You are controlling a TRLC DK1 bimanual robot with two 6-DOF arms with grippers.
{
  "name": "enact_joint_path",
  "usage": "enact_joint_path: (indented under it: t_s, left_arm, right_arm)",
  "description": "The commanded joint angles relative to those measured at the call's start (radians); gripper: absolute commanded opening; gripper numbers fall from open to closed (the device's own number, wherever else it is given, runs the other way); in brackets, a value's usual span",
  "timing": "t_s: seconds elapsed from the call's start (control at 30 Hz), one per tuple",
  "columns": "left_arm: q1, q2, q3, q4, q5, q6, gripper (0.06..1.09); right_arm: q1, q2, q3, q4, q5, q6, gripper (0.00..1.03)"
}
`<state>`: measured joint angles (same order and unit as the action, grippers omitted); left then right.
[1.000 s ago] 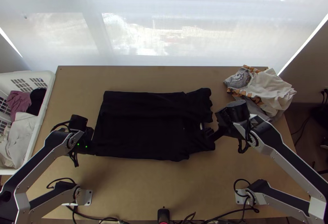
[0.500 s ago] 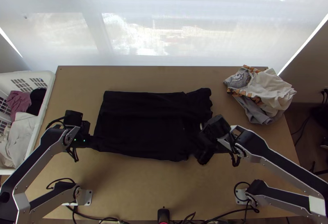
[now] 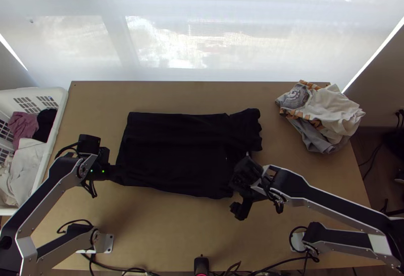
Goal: Fold the t-shirt
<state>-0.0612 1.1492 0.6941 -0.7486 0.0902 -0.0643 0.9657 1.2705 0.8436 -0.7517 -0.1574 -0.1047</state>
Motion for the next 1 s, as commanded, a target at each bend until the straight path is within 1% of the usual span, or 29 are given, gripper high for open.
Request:
enact_joint_path:
  t_s: [0.0, 0.03, 0.17, 0.23, 0.47, 0.5, 0.53, 0.57, 0.67, 0.7, 0.73, 0.97]
  left_arm:
    - [0.001, 0.01, 0.001, 0.006, 0.0, -0.003, 0.09]
    - [0.001, 0.012, 0.001, 0.009, 0.0, -0.003, 0.09]
    - [0.001, 0.021, -0.004, 0.015, 0.0, -0.005, 0.09]
    - [0.001, 0.026, -0.008, 0.018, 0.0, -0.005, 0.09]
    - [0.004, 0.035, -0.011, 0.023, 0.0, 0.003, 0.09]
    - [0.004, 0.037, -0.011, 0.023, 0.0, 0.003, 0.09]
    - [0.004, 0.038, -0.011, 0.025, 0.0, 0.004, 0.09]
    - [0.006, 0.04, -0.011, 0.026, 0.0, 0.004, 0.09]
    - [0.006, 0.041, -0.011, 0.029, 0.0, 0.006, 0.09]
    - [0.006, 0.041, -0.01, 0.031, 0.0, 0.006, 0.09]
    - [0.008, 0.043, -0.01, 0.031, 0.0, 0.006, 0.09]
    - [0.008, 0.043, -0.001, 0.029, 0.0, 0.006, 0.09]
  right_arm:
    - [0.047, 0.063, 0.015, 0.045, -0.005, 0.007, 0.92]
    - [0.05, 0.072, 0.017, 0.055, -0.007, 0.007, 0.87]
    - [0.05, 0.11, 0.017, 0.098, -0.008, 0.008, 0.85]
    - [0.051, 0.128, 0.015, 0.117, -0.008, 0.008, 0.8]
    - [0.045, 0.182, 0.011, 0.17, -0.024, -0.001, 0.44]
    - [0.044, 0.19, 0.008, 0.18, -0.024, -0.003, 0.41]
    - [0.042, 0.196, 0.005, 0.183, -0.024, -0.004, 0.41]
    - [0.039, 0.201, 0.003, 0.187, -0.024, -0.006, 0.36]
    - [0.031, 0.205, 0.0, 0.196, -0.033, -0.01, 0.13]
    - [0.03, 0.204, 0.0, 0.196, -0.034, -0.012, 0.07]
    - [0.025, 0.204, 0.0, 0.196, -0.036, -0.012, 0.03]
    - [-0.022, 0.162, 0.012, 0.176, -0.042, -0.009, 0.03]
